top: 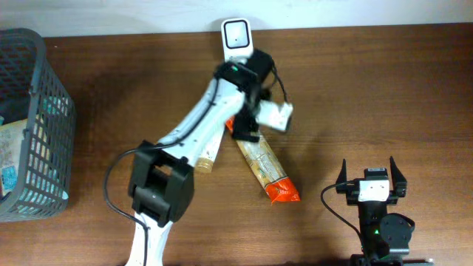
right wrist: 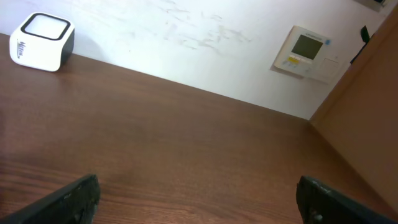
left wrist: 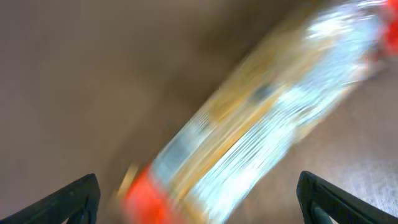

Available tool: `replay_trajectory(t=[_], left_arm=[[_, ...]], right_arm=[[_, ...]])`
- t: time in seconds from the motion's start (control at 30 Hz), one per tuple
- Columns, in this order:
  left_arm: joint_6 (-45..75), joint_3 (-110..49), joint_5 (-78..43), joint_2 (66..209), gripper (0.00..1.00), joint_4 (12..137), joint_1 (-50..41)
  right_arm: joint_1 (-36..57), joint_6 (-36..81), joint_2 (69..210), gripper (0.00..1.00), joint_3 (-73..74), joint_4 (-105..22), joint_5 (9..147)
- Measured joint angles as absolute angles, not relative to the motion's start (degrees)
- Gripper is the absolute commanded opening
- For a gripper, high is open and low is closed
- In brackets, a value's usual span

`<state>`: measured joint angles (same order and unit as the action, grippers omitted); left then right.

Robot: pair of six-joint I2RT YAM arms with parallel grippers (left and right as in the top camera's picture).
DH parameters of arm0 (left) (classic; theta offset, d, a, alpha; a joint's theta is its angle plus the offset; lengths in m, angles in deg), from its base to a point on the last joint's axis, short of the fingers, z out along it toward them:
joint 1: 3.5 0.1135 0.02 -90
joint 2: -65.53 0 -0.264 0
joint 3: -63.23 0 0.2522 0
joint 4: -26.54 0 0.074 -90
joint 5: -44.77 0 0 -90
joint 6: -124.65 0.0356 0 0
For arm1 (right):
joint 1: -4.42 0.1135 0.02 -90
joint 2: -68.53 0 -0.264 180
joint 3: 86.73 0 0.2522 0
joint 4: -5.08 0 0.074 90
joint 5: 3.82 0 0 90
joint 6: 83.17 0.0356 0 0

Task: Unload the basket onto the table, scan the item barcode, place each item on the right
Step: 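Carry the orange-capped pack past the scanner and lay it beside the tube, then reach the left gripper into the basket and grasp a clear wrapped packet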

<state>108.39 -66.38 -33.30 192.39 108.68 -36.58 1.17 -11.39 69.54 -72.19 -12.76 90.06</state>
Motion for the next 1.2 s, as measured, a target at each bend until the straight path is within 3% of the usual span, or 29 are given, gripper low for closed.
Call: replay_trajectory(t=[0.13, 0.3, 0.43, 0.6, 0.77, 0.93, 1.2], left_arm=[[82.5, -79.0, -39.5, 188.4, 0.99, 108.7, -26.6], [53.8, -90.2, -41.3, 182.1, 0.99, 109.6, -6.2], [43.5, -90.3, -41.2, 180.5, 0.86, 113.6, 5.6], [33.1, -90.3, -41.7, 180.5, 0.84, 113.7, 21.6], [28.9, -87.1, -45.7, 180.5, 0.91, 113.2, 34.0], [30.6, -72.8, -48.7, 180.5, 0.94, 103.9, 40.5], [46.8, -57.2, -46.0, 184.2, 0.94, 88.4, 44.0]], right_arm=[[1.2, -11.4, 69.5, 0.99, -72.2, -12.8, 90.0], [1.2, -11.4, 69.5, 0.99, -72.2, -12.8, 90.1], [1.2, -11.4, 69.5, 0.99, -72.2, -12.8, 90.1], [1.2, -11.4, 69.5, 0.99, -72.2, -12.8, 90.1], [1.2, -11.4, 69.5, 0.99, -72.2, -12.8, 90.1], [1.2, -11.4, 69.5, 0.99, -72.2, -12.8, 90.1], [1.2, -11.4, 69.5, 0.99, -72.2, -12.8, 90.0]])
